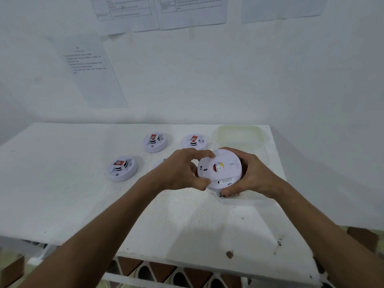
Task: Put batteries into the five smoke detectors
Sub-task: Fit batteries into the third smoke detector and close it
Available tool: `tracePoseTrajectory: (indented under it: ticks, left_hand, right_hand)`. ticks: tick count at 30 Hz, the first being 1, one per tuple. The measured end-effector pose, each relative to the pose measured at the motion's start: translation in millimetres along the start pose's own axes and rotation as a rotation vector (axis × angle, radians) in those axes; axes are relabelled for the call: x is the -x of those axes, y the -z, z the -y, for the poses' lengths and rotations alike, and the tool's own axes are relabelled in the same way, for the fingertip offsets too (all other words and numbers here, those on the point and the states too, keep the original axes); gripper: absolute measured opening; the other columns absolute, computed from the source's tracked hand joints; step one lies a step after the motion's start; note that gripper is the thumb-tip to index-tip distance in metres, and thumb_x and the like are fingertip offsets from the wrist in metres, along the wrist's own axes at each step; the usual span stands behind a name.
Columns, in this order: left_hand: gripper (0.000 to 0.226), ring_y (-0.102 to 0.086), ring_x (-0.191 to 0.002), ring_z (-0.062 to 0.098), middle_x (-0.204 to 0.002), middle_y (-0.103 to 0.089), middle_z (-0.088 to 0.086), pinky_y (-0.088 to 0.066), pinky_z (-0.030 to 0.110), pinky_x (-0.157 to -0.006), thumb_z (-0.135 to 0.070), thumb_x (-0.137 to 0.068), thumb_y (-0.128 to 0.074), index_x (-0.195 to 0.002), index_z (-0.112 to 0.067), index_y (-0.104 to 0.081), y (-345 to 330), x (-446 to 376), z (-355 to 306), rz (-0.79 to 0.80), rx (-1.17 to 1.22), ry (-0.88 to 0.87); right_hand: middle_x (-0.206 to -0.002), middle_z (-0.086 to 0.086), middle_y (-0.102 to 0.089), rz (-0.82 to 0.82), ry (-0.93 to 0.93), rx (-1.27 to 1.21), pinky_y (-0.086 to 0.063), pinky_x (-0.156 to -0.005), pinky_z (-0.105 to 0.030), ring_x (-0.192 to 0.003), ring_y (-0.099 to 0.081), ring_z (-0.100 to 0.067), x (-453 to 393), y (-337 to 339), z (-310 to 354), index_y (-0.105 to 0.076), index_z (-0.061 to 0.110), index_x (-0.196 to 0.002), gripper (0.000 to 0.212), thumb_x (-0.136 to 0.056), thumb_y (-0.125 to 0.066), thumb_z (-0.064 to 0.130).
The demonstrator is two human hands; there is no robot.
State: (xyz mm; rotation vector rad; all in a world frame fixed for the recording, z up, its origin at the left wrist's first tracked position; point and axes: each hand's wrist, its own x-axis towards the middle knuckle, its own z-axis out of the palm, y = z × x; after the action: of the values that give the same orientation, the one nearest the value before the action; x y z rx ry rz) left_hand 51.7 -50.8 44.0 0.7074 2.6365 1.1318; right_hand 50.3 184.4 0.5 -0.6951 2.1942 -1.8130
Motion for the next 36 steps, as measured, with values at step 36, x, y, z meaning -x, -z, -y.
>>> tracePoseTrajectory:
  ticks: [36]
  left_hand:
    - [0.078, -0.07, -0.078, 0.028, -0.09, -0.073, 0.016, -0.057, 0.036, -0.075, -0.011, -0.082, -0.076, -0.145, -0.038, -0.038, 127, 68, 115, -0.009, 0.448, 0.2]
  right_hand:
    - [-0.134, 0.012, -0.06, 0.007, -0.025, -0.074, -0.057, -0.089, -0.034, -0.12, -0.059, -0.016, -123, -121, 23, -0.048, 0.032, -0.142, 0.095, -0.064, -0.087, -0.005]
